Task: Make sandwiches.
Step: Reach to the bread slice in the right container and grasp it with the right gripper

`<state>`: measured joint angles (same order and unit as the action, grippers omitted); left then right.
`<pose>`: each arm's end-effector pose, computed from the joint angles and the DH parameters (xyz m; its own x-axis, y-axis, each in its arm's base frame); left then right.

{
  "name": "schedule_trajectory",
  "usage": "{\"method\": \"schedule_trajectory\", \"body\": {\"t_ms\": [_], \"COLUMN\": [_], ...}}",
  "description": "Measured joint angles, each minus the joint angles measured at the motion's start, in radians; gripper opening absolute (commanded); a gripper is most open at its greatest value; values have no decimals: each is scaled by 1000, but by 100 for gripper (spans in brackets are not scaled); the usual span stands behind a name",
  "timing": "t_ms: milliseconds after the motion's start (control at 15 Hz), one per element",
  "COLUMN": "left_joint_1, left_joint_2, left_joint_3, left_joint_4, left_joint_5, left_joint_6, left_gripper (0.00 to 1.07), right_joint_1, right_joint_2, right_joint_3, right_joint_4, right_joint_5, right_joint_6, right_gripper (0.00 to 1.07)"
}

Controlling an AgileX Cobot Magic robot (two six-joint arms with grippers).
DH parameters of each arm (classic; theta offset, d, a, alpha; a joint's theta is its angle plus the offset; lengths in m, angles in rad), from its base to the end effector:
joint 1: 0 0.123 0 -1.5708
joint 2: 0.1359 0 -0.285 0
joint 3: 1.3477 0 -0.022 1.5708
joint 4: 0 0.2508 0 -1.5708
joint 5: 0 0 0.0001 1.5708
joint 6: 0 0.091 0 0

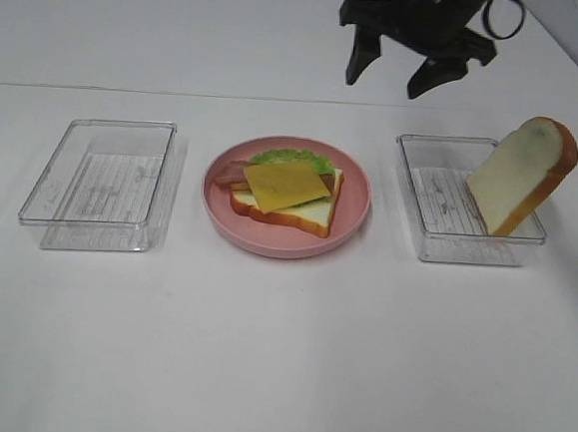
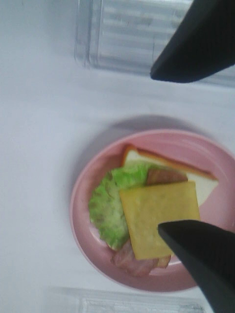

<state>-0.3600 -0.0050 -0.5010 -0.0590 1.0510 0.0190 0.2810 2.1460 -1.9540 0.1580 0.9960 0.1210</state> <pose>-0.0067 -0.0025 0.2784 -0.4171 0.1460 -0.8971 0.3905 0.9200 -0.0319 0.4568 0.1444 0.2543 -0.9044 -0.0486 -0.4240 -0.1500 0.9663 0.2092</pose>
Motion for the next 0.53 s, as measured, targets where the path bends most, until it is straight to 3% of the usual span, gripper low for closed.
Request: {"method": "schedule_trajectory", "body": {"t_ms": [533], "left_joint_1": [0], "left_joint_2": [0], "left_joint_3": [0], "left_joint_4": [0], "left_joint_5": [0], "left_joint_6": [0], "left_gripper": [85], "right_joint_1": [-258], "right_joint_2": [-68], "right_joint_3": [0], "right_joint_4": [-111], "right_joint_5": [210], "right_joint_6": [-9], "right_gripper": [74]}}
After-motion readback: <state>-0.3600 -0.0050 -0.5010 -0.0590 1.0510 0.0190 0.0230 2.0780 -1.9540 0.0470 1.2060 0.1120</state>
